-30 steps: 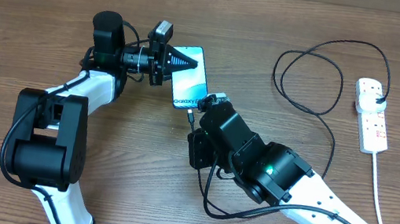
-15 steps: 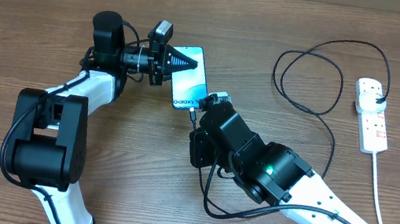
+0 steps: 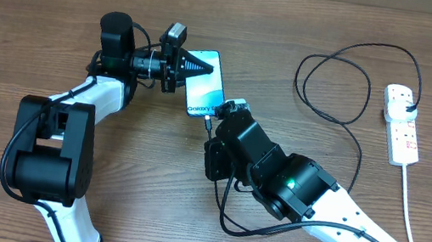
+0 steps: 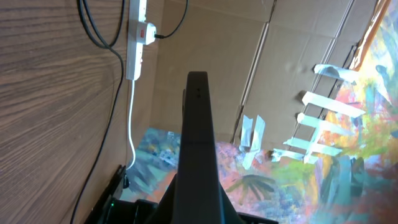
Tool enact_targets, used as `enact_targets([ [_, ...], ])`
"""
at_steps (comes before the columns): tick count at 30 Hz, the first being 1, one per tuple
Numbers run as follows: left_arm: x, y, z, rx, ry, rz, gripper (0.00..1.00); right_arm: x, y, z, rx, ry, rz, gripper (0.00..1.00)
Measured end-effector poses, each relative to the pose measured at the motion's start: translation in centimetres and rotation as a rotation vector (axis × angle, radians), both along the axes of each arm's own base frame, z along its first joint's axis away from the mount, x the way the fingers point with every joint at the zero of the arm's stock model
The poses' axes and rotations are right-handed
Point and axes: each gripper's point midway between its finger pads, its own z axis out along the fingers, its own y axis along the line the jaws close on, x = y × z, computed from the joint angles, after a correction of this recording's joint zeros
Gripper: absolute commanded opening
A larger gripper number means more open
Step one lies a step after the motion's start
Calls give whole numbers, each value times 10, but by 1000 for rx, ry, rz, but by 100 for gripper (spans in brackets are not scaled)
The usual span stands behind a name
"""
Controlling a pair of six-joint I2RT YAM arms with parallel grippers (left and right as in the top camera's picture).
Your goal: Plug charger to phone and switch on socket
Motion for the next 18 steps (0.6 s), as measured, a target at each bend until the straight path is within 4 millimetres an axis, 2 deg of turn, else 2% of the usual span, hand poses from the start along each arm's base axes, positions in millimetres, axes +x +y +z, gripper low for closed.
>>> enact_targets([
  [18,0,0,0,0,13,2,4,2,2,2,11,-10,0,4],
])
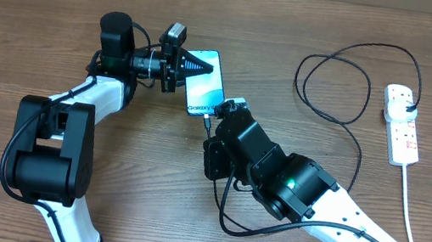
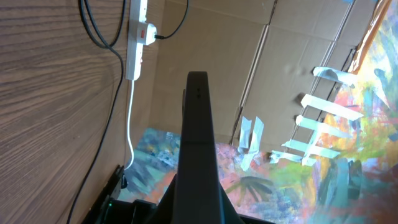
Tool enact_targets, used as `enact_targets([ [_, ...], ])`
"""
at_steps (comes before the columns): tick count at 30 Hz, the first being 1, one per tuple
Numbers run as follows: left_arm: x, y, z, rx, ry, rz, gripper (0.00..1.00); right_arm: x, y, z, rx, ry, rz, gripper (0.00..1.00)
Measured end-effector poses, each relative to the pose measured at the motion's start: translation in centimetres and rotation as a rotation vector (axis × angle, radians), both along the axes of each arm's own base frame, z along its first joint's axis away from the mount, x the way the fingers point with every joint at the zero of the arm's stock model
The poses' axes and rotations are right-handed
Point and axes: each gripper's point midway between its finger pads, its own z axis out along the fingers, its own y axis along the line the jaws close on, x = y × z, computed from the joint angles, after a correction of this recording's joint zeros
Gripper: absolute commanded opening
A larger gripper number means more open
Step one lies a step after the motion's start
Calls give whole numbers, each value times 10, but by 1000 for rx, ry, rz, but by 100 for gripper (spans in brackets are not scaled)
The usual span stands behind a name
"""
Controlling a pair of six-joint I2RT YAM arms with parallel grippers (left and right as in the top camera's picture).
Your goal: Plug charger to phone and switch on socket
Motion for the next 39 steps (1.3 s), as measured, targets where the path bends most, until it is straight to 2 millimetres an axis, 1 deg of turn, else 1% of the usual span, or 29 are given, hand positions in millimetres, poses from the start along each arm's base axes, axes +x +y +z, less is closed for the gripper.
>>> enact_targets([
  [22,-4,0,1,-7,23,-21,4,-1,-1,-1,-4,4,0,4],
  [29,-3,1,1,-5,-35,-17,4,1,2,1,7,-4,1,4],
  [35,-3,1,1,-4,-45,-17,4,1,2,1,7,-5,1,4],
  [39,-3,1,1,-4,-43,-17,4,1,3,-3,-2,1,2,4],
])
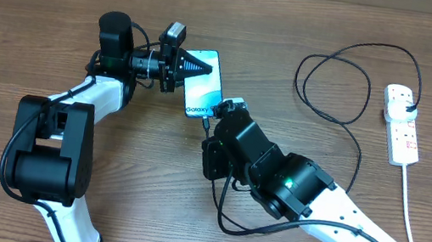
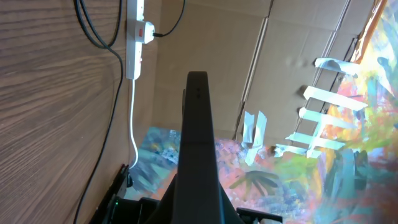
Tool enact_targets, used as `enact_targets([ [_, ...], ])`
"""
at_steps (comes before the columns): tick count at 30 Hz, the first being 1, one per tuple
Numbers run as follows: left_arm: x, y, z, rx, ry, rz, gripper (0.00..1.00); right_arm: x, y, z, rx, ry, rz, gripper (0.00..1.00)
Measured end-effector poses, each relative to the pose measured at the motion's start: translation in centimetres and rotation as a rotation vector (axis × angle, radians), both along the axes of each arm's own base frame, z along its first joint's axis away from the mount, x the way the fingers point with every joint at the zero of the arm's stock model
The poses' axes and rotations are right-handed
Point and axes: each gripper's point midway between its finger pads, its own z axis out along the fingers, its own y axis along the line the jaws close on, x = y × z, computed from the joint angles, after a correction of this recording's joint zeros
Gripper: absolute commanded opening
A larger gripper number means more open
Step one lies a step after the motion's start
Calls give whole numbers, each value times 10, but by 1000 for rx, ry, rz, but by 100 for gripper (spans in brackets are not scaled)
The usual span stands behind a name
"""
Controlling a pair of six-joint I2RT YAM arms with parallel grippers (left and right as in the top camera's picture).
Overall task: Plug charger to phone and switch on socket
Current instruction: 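Open the right gripper off the plug and pull it back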
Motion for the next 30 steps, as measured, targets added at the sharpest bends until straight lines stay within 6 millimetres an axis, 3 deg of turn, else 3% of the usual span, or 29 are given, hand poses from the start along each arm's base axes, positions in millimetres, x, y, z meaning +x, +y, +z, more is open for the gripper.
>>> enact_targets([
  [13,0,0,0,3,-127,-3,4,5,7,-6,-3,-6,0,5],
  [24,-4,-1,1,-3,-187,-27,4,4,-2,-12,-44,3,-18,26],
  [30,-3,-1,1,0,-247,-21,4,0,-4,-15,-52,21,-10,26],
])
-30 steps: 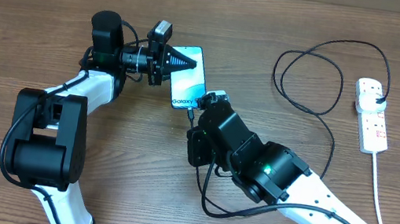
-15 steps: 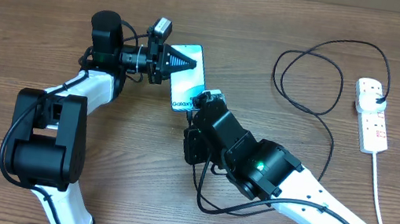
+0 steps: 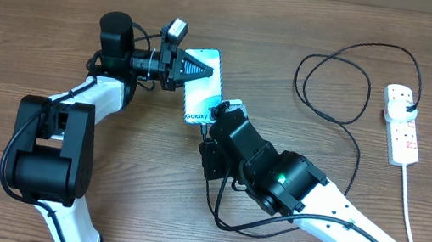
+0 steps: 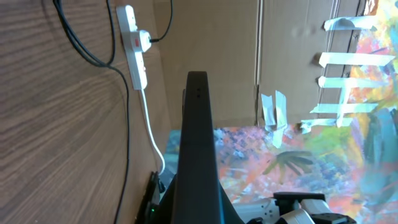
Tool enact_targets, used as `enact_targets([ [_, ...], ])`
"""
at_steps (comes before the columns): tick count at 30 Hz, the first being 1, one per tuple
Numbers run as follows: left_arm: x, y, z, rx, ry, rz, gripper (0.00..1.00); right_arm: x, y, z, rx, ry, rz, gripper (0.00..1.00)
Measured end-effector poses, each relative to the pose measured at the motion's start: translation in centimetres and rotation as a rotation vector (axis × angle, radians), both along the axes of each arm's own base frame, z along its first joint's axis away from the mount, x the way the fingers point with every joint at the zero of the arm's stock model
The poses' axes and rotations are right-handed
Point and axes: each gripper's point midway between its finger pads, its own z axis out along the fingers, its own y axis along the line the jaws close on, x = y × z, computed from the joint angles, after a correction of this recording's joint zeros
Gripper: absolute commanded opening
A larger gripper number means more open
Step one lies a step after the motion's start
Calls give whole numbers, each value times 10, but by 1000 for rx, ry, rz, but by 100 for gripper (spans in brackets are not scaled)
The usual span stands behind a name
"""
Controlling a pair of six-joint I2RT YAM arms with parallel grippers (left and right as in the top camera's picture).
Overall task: Plug charger to phone and switch on socket
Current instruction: 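Open the right gripper off the plug and pull it back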
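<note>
The phone, its screen lit blue with "Galaxy" on it, lies tilted at the table's upper middle. My left gripper is shut on its left long edge. In the left wrist view one dark finger runs up the centre, with the colourful screen beside it. My right gripper presses against the phone's bottom edge, shut on the charger plug, which is hidden under the wrist. The black cable loops back to the white power strip, where its adapter is plugged in. The strip also shows in the left wrist view.
A slack loop of cable hangs below the right arm near the front of the table. The strip's white lead runs down the right side. A cardboard wall stands behind the table.
The left wrist has turned, tilting the phone a little and shifting it slightly left. The right gripper has moved up and left, closer against the phone's bottom edge.
At the oldest moment the left gripper held the phone's edge and the right gripper sat at its bottom end with the plug. At each later moment the right gripper was a little closer in. Now the phone is tilted and the right gripper overlaps its bottom edge.
</note>
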Motion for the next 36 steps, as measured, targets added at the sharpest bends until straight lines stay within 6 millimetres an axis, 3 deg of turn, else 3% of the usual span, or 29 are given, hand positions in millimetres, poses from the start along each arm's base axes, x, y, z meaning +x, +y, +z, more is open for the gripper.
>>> enact_targets([
  [12,2,0,-1,4,9,13,4,4,5,-1,12,-9,0,26],
  [15,2,0,-1,3,24,12,4,7,8,-5,11,-9,0,15],
  [22,-1,0,0,-1,2,-4,4,10,13,-13,3,-3,1,4],
  [36,1,0,0,2,-27,5,4,17,16,-12,20,-40,-12,4],
])
